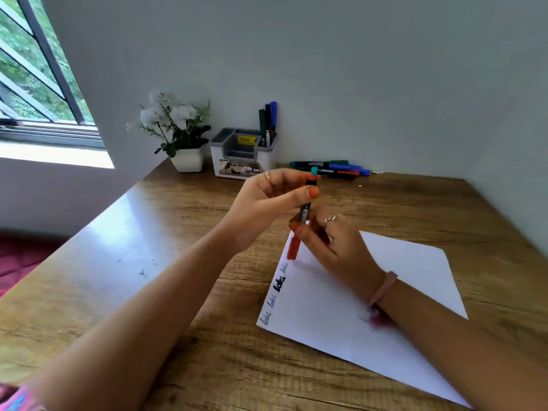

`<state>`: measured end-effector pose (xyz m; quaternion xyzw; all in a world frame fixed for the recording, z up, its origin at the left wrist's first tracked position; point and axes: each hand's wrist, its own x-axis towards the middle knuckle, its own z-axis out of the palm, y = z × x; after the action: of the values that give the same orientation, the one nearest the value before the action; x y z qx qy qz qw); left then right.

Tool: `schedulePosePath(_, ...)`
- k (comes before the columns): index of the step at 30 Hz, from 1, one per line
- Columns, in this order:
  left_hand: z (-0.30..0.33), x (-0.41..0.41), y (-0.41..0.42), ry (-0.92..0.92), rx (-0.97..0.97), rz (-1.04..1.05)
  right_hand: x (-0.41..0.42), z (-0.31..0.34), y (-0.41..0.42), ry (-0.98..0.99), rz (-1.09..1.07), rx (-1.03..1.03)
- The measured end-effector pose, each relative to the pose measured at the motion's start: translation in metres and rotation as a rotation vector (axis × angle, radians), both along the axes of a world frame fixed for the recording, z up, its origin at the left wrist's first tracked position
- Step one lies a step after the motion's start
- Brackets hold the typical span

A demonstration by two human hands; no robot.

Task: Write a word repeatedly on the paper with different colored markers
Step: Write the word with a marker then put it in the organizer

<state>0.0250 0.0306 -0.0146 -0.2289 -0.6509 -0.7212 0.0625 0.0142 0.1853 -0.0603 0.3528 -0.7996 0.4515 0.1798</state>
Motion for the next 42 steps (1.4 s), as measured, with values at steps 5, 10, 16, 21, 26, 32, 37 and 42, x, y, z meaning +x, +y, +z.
schedulePosePath(5, -0.004, -0.002, 0.000, -0.177, -0.370, -0.028, -0.004, 0.004, 0.009, -0.155, 0.002, -0.230)
schedulePosePath(10, -0.002, 0.006, 0.012, -0.245, -0.480, -0.192, -0.005, 0.007, 0.010, -0.326, 0.064, -0.357)
schedulePosePath(16, -0.011, 0.012, 0.026, -0.380, -0.137, -0.187, 0.004, 0.015, 0.007, -0.464, 0.080, -0.478)
schedulePosePath(21, -0.011, 0.015, 0.034, -0.403, -0.046, -0.193, 0.001, 0.018, 0.009, -0.578, 0.086, -0.529)
schedulePosePath(26, -0.012, 0.013, 0.034, -0.326, -0.155, -0.147, 0.002, 0.018, 0.006, -0.614, 0.075, -0.514)
schedulePosePath(32, -0.014, 0.008, 0.034, -0.312, -0.203, -0.084, 0.001, 0.018, 0.005, -0.697, 0.043, -0.522)
schedulePosePath(37, -0.016, 0.008, 0.031, -0.328, -0.259, -0.044, -0.004, 0.020, 0.007, -0.755, 0.128, -0.632)
schedulePosePath(42, -0.008, -0.004, -0.003, -0.283, -0.584, -0.169, -0.006, 0.017, 0.014, -0.760, 0.144, -0.657)
